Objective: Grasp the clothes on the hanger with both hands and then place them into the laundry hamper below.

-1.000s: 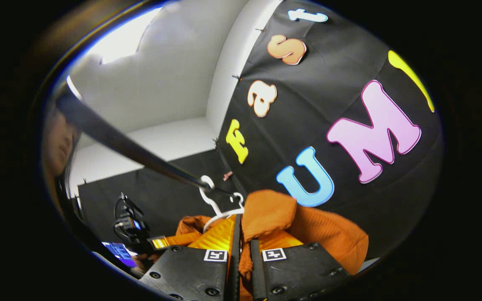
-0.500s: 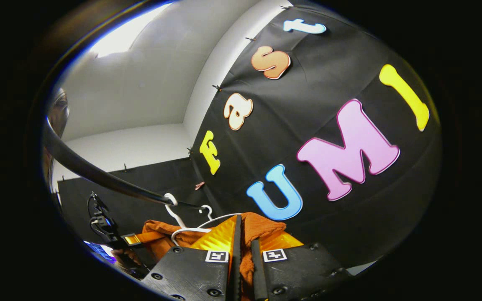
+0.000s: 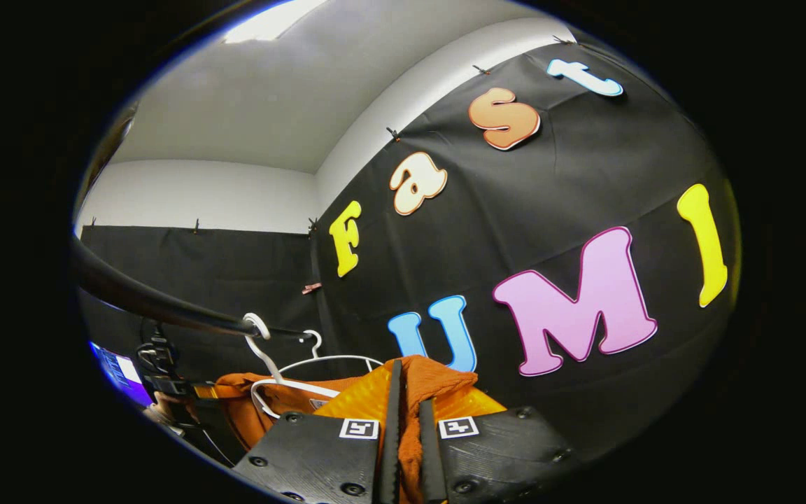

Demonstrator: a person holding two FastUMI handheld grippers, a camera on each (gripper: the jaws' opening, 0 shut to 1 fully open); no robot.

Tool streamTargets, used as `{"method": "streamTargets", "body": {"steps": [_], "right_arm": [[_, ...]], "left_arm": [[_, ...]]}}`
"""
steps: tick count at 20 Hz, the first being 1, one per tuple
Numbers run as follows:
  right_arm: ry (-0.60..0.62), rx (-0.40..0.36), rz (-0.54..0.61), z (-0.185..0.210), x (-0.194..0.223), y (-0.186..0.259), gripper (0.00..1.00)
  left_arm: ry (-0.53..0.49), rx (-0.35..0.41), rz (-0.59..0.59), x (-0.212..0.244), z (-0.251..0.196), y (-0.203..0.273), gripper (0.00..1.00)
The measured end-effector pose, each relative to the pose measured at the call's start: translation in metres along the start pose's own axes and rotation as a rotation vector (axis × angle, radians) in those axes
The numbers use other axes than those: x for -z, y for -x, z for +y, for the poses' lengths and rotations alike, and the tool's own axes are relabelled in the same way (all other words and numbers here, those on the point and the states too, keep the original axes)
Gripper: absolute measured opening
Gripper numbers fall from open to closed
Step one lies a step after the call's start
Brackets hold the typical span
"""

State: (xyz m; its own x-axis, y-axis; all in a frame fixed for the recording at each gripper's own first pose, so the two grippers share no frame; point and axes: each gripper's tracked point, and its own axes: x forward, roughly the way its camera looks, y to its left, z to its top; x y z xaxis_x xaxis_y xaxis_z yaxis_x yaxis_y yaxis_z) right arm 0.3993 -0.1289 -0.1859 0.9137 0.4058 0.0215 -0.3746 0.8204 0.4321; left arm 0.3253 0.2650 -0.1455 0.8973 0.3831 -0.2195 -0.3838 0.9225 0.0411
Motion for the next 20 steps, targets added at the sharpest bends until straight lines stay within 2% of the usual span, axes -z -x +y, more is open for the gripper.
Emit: {"method": "streamTargets", "body": {"steps": [3,7,11,14,17,20], "right_arm": [[-0.015,-0.006,0.035,0.008,0.015,-0.003,0.16],[0.004,0.031,0.043,-0.002,0.02,-0.001,0.17],[0.049,0.174,0.048,-0.046,0.021,0.014,0.17],[0.05,0.279,0.074,-0.078,0.029,0.035,0.16],[0.041,0.328,0.125,-0.088,0.049,0.056,0.16],[-0.003,0.323,0.217,-0.079,0.087,0.072,0.16]], "left_arm": [[0.069,-0.029,0.066,0.033,0.022,-0.015,0.11],[0.054,-0.028,0.154,0.088,0.01,-0.019,0.11],[0.031,0.067,0.216,0.122,-0.045,-0.006,0.11],[0.111,0.169,0.252,0.138,-0.09,0.006,0.11],[0.161,0.224,0.304,0.155,-0.12,0.014,0.11],[0.174,0.257,0.345,0.17,-0.139,0.023,0.11]]}}
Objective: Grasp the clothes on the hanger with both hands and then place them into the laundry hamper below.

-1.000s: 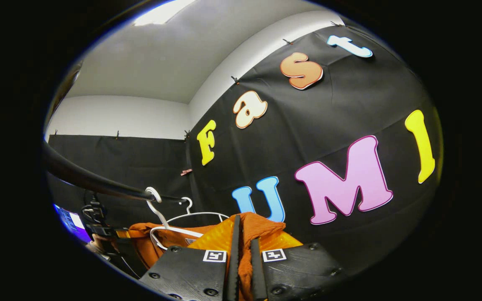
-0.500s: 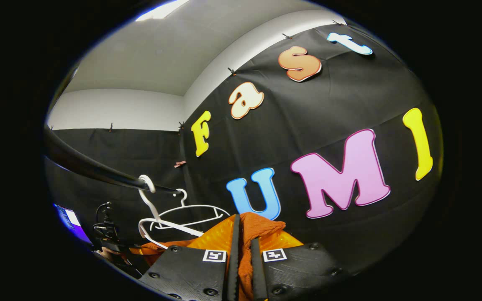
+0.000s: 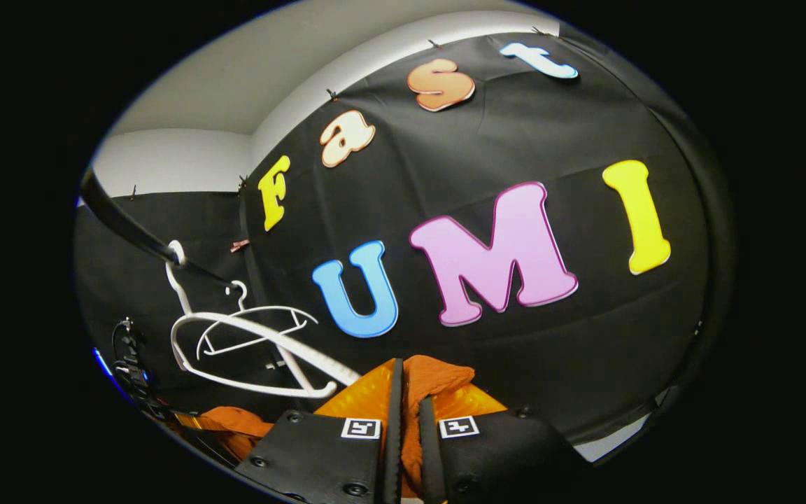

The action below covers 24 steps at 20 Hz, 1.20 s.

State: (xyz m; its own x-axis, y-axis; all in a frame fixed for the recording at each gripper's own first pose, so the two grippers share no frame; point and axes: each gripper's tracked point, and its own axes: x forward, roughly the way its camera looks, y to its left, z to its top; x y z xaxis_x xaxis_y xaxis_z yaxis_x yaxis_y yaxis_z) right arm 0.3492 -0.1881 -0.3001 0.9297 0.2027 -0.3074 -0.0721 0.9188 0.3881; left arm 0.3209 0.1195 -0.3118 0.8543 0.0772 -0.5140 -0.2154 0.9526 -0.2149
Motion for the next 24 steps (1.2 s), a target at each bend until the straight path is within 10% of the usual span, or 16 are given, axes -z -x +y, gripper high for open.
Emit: {"method": "streamTargets", "body": {"steps": [15,24], "right_arm": [[-0.162,-0.349,0.345,0.162,0.133,0.035,0.15],[-0.169,-0.326,0.469,0.171,0.172,0.032,0.16]], "left_arm": [[-0.006,0.079,0.067,0.032,-0.049,0.007,0.11],[0.0,0.058,0.201,0.071,-0.048,-0.017,0.11]]}}
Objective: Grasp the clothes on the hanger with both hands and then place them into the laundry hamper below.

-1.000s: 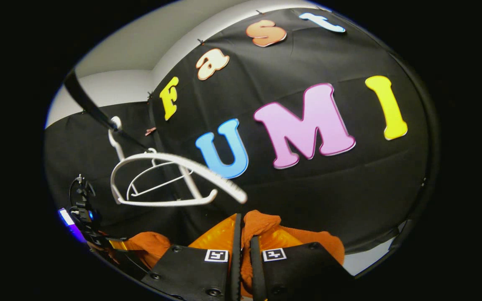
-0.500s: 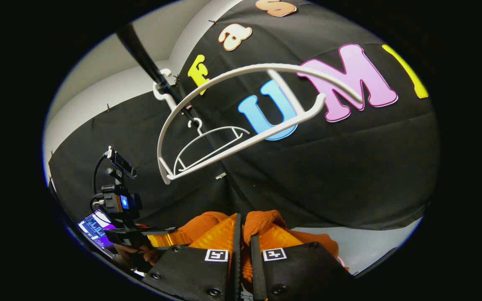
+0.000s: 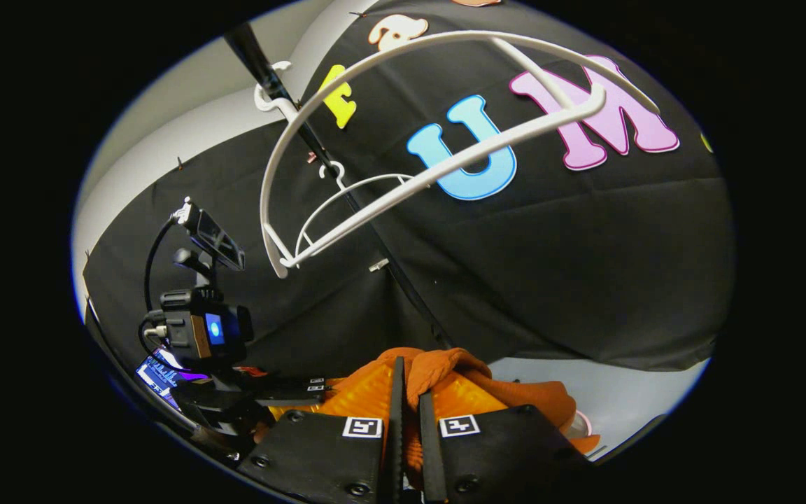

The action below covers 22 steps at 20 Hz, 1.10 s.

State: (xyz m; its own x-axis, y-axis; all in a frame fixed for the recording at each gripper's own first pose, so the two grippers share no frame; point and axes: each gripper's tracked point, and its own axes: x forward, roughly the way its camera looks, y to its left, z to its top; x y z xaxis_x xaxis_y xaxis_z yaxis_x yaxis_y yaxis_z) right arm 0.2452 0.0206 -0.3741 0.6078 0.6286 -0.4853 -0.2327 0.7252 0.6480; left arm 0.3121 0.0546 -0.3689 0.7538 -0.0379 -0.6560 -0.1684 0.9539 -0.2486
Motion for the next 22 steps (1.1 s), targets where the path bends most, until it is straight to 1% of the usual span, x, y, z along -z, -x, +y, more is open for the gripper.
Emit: {"method": "streamTargets", "body": {"steps": [4,9,10,12,13,14,15,16,17,18,19,20,21,22], "right_arm": [[-0.054,0.017,0.027,-0.008,0.012,0.0,0.16],[-0.039,0.04,0.075,-0.017,0.026,-0.003,0.16],[-0.029,0.057,0.084,-0.021,0.029,-0.004,0.15],[0.021,0.117,0.123,-0.036,0.042,-0.005,0.15],[0.047,0.157,0.152,-0.046,0.05,-0.006,0.16],[0.064,0.196,0.183,-0.057,0.059,-0.003,0.16],[0.067,0.226,0.21,-0.064,0.061,-0.001,0.14],[0.063,0.248,0.24,-0.068,0.072,0.003,0.3],[0.056,0.265,0.277,-0.074,0.088,0.001,0.45],[0.05,0.287,0.301,-0.082,0.099,0.004,0.6],[0.053,0.313,0.33,-0.091,0.11,0.017,0.73],[0.058,0.321,0.362,-0.095,0.119,0.026,0.86],[0.064,0.315,0.36,-0.094,0.124,0.029,0.99],[0.063,0.296,0.347,-0.09,0.12,0.029,0.99]], "left_arm": [[0.044,0.002,0.052,0.014,0.004,-0.007,0.11],[0.076,-0.033,0.091,0.026,0.012,-0.015,0.11],[0.079,-0.044,0.104,0.031,0.016,-0.016,0.12],[0.038,-0.079,0.142,0.049,0.027,-0.025,0.14],[0.012,-0.107,0.157,0.052,0.032,-0.02,0.23],[-0.008,-0.133,0.168,0.053,0.034,-0.017,0.44],[-0.019,-0.139,0.174,0.054,0.033,-0.013,0.64],[-0.024,-0.142,0.176,0.054,0.033,-0.012,0.85],[-0.025,-0.146,0.172,0.055,0.036,-0.012,0.88],[-0.027,-0.161,0.17,0.062,0.046,-0.014,0.96],[-0.026,-0.179,0.173,0.064,0.053,-0.012,0.96],[-0.023,-0.193,0.178,0.064,0.058,-0.009,0.96],[-0.016,-0.204,0.178,0.063,0.063,-0.005,0.96],[-0.007,-0.21,0.176,0.062,0.066,-0.002,0.96]]}}
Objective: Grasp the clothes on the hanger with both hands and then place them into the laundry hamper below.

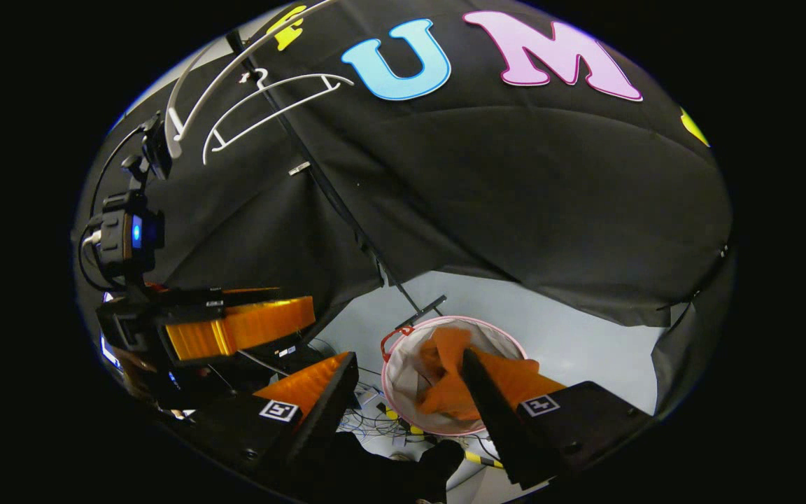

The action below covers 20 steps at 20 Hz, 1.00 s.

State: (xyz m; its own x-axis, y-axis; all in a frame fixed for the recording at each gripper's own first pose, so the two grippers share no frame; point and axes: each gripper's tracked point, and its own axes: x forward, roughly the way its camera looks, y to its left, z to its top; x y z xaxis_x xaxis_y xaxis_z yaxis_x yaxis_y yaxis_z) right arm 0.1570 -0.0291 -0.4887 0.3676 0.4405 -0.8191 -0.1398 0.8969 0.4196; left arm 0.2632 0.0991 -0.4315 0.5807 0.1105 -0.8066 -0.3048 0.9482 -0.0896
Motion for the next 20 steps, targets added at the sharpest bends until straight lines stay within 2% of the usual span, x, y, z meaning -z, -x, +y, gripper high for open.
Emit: {"method": "streamTargets", "body": {"steps": [3,4,10,17,20], "right_arm": [[0.04,-0.012,-0.044,0.014,-0.026,0.011,0.99],[0.046,-0.009,-0.056,0.014,-0.031,0.013,0.99],[0.037,-0.014,-0.104,0.02,-0.043,0.017,0.99],[0.094,0.015,-0.245,0.069,-0.057,0.071,0.99],[0.134,0.046,-0.312,0.093,-0.053,0.105,0.99]], "left_arm": [[0.026,-0.002,-0.012,-0.001,0.004,0.006,0.96],[0.029,0.0,-0.021,-0.002,0.003,0.009,0.93],[0.042,0.039,-0.07,-0.003,-0.006,0.033,0.96],[-0.002,0.202,-0.29,-0.028,-0.033,0.107,0.96],[-0.023,0.239,-0.341,-0.03,-0.035,0.141,0.96]]}}
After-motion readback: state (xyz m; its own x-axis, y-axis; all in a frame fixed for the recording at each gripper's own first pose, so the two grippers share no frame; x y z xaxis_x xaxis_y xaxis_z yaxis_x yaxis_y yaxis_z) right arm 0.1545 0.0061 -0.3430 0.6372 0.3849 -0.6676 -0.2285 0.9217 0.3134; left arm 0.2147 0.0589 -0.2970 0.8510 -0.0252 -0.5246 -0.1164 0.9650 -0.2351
